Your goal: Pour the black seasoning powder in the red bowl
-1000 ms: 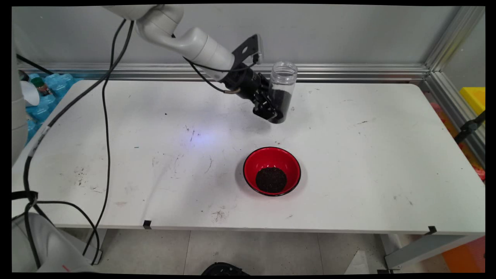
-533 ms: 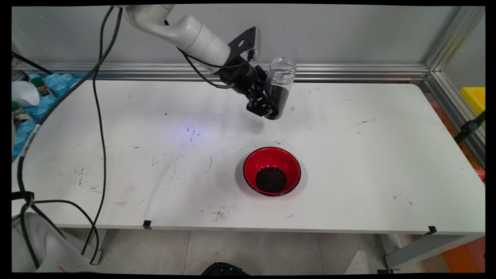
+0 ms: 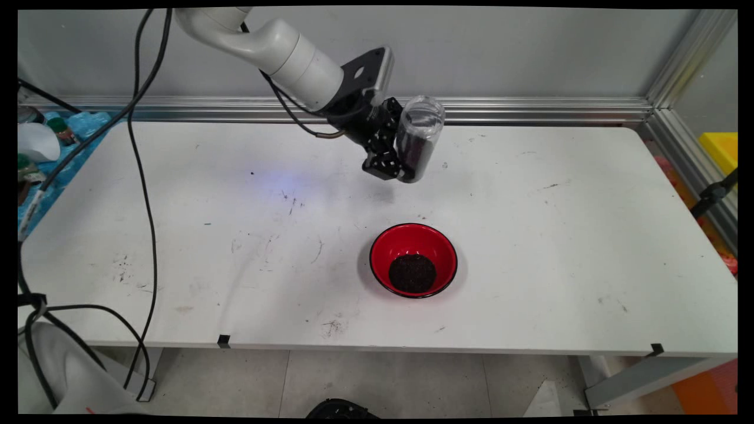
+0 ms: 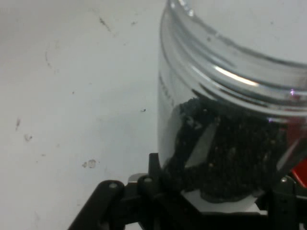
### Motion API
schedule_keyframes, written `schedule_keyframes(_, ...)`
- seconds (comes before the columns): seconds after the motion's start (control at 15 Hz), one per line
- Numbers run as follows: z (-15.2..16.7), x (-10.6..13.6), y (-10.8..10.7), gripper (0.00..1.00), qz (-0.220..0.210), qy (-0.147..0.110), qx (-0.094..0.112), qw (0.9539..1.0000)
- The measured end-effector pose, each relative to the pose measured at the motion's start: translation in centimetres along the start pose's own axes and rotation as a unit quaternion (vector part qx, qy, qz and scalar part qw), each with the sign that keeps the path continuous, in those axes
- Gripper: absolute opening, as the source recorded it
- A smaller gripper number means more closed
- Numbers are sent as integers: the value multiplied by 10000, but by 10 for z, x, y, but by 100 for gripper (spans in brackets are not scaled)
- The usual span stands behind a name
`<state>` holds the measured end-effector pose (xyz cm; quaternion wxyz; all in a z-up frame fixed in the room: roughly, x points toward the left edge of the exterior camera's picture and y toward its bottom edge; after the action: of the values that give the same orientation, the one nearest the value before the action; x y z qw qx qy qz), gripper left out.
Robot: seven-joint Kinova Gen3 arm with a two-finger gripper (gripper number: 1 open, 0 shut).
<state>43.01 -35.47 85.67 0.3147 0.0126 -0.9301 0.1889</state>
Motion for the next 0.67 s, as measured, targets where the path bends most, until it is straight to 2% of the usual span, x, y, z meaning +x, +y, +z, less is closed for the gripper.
schedule_keyframes(0.2, -1, -2, 5, 0, 541, -88, 49, 9985)
schedule_keyframes(0.4, 0, -3, 9, 0, 998, -156, 101, 9948)
schedule_keyframes(0.67, 3, -5, 13, 0, 1568, -203, 180, 9873)
